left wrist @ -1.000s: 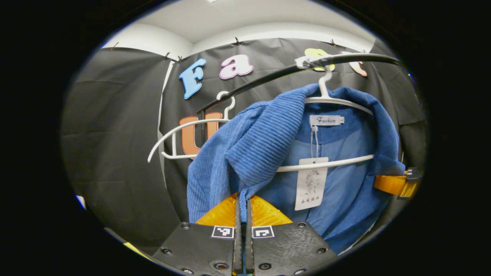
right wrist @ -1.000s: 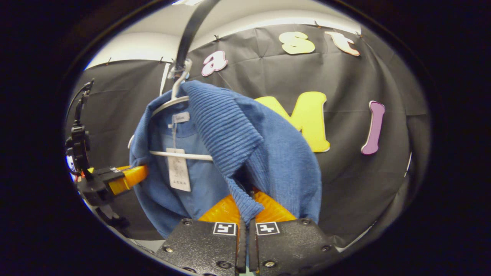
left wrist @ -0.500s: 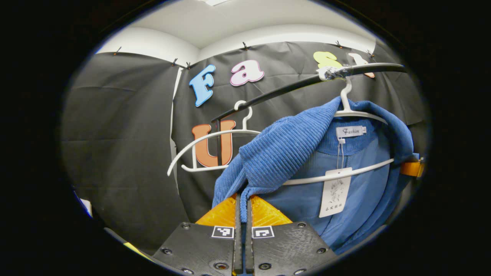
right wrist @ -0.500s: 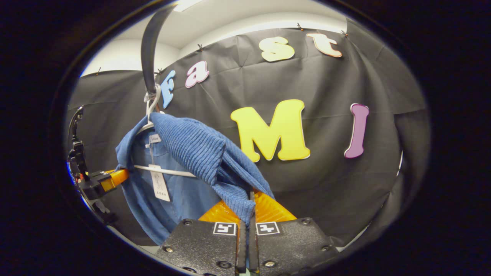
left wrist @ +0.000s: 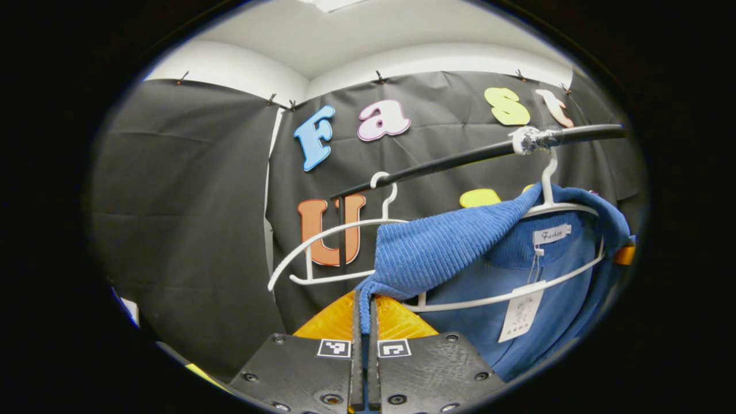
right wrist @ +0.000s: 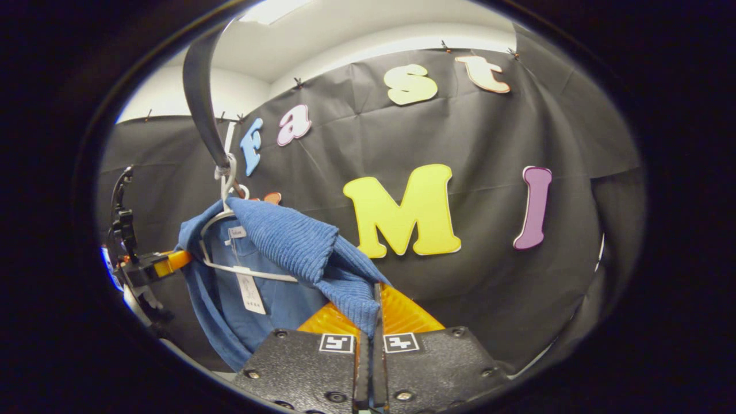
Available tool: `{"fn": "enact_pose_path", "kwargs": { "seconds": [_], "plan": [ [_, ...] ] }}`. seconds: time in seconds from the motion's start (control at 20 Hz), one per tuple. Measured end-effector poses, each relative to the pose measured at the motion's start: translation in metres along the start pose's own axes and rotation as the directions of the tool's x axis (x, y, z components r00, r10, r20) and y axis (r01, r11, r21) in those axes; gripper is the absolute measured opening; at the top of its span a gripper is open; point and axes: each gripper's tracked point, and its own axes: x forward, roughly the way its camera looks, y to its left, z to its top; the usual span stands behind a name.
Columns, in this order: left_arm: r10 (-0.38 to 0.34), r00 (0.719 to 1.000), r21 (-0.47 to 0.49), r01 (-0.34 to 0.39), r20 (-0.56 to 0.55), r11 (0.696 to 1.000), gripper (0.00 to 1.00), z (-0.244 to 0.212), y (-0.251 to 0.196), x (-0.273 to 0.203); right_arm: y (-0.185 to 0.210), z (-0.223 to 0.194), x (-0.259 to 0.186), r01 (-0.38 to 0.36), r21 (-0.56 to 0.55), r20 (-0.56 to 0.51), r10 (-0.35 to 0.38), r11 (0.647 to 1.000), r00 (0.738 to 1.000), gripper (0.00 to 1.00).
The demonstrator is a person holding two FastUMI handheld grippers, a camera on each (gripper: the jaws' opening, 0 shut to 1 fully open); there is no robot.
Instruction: Grasp the clothes on the hanger with both hands and then place them into the laundry hamper below.
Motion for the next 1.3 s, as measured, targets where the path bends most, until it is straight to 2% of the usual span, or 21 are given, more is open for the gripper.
{"fn": "enact_pose_path", "kwargs": {
  "seconds": [0.1,0.6,0.8,0.9,0.95,1.0,1.05,1.2,1.25,1.3],
  "plan": [
    [-0.002,1.000,0.003,0.002,0.005,1.000,0.03,0.004,0.003,0.003,-0.001,0.003,-0.003,-0.018,-0.003,0.005,0.018,1.000,1.000,0.06],
    [0.012,0.997,0.045,-0.015,0.082,0.999,0.03,0.049,0.023,0.020,-0.012,0.040,0.008,-0.032,0.114,0.070,0.024,0.993,0.997,0.06],
    [-0.002,0.998,0.045,-0.001,0.062,0.999,0.03,0.057,0.026,0.027,-0.012,0.063,0.014,-0.068,0.151,0.111,0.051,0.986,0.992,0.06],
    [-0.012,0.998,0.050,0.009,0.064,0.999,0.03,0.058,0.026,0.032,-0.020,0.070,0.019,-0.053,0.155,0.123,0.034,0.986,0.992,0.05],
    [-0.014,0.998,0.050,0.011,0.059,0.999,0.08,0.057,0.027,0.033,-0.021,0.072,0.023,-0.045,0.152,0.124,0.026,0.987,0.992,0.06],
    [-0.017,0.998,0.047,0.014,0.054,0.999,0.09,0.055,0.027,0.036,-0.021,0.073,0.028,-0.036,0.142,0.120,0.019,0.989,0.993,0.06],
    [-0.019,0.999,0.036,0.018,0.041,0.999,0.03,0.051,0.028,0.039,-0.021,0.071,0.033,-0.027,0.123,0.111,0.013,0.992,0.994,0.06],
    [-0.026,1.000,-0.034,0.026,0.001,0.999,0.03,0.036,0.029,0.043,-0.019,0.067,0.046,-0.017,0.103,0.100,0.007,0.995,0.995,0.06],
    [-0.030,1.000,-0.049,0.029,-0.008,0.998,0.00,0.033,0.028,0.044,-0.019,0.064,0.049,-0.016,0.093,0.093,0.007,0.996,0.996,0.06],
    [-0.034,0.999,-0.058,0.033,-0.017,0.998,0.03,0.030,0.026,0.044,-0.021,0.064,0.052,-0.010,0.083,0.084,0.003,0.996,0.996,0.06]
  ]
}}
